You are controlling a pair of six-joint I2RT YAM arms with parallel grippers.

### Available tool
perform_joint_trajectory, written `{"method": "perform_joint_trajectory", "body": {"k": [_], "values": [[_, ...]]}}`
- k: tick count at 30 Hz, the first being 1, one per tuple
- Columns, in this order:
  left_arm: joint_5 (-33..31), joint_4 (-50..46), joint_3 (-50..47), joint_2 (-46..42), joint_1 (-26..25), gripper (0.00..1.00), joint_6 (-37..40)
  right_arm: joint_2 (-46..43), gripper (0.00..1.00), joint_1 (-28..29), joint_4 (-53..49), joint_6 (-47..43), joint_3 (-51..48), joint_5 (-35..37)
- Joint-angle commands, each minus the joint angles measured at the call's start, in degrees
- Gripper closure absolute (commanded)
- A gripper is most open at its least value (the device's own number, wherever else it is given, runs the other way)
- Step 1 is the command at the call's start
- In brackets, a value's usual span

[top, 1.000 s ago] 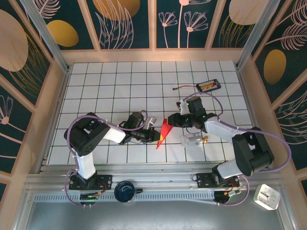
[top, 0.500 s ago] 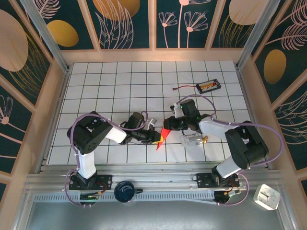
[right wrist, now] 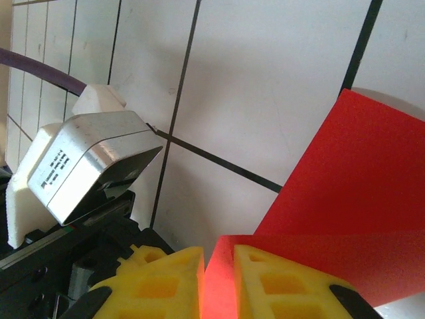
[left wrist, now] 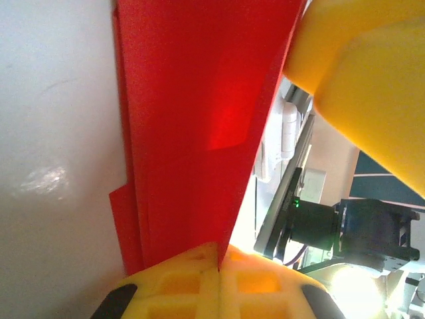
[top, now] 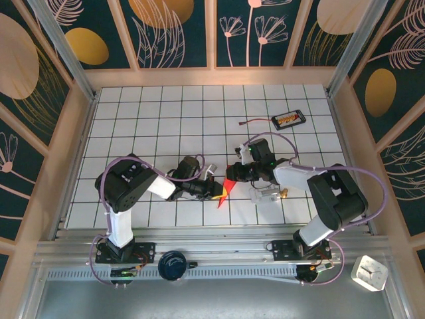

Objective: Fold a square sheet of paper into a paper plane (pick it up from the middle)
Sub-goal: Fold the wing for the fifth time at the center of the table.

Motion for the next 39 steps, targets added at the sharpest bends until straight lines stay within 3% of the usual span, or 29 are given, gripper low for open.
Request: {"method": "perform_joint_trajectory", "body": {"k": [1, 39], "values": [[0.70, 2.88, -1.11, 1.17, 0.57, 1.00, -1.29, 1.29, 0.81, 0.59, 1.12, -1.76, -0.50, 1.12], [-0.26, 1.58, -2.58, 3.10, 0.52, 1.00, -2.82, 7.17, 0.77, 0.41, 0.75, -5.34, 1.58, 3.88]]}}
